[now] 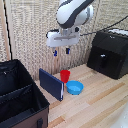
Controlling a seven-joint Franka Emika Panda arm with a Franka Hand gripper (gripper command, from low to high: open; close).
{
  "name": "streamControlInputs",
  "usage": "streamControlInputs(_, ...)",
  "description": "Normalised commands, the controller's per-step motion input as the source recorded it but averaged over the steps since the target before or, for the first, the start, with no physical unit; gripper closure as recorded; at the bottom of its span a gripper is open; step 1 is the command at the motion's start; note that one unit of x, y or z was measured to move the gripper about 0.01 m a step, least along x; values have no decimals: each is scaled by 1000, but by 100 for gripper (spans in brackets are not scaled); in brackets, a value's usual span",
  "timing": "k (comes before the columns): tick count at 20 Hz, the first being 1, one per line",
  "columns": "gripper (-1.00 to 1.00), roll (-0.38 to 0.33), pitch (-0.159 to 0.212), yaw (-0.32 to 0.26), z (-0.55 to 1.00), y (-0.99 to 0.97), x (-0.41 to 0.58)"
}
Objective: Please move the gripper into proximity with the fryer handle. Once close enough, gingerly grasp the handle and gently tug the fryer basket open in your direction.
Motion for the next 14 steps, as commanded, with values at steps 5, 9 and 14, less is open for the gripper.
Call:
streamControlInputs(5, -100, 0, -67, -311, 0, 49, -55)
streamControlInputs(9, -100, -1, -27, -347, 0, 11, -21)
streamControlInputs(14, -100, -20, 0, -375, 0, 0, 0)
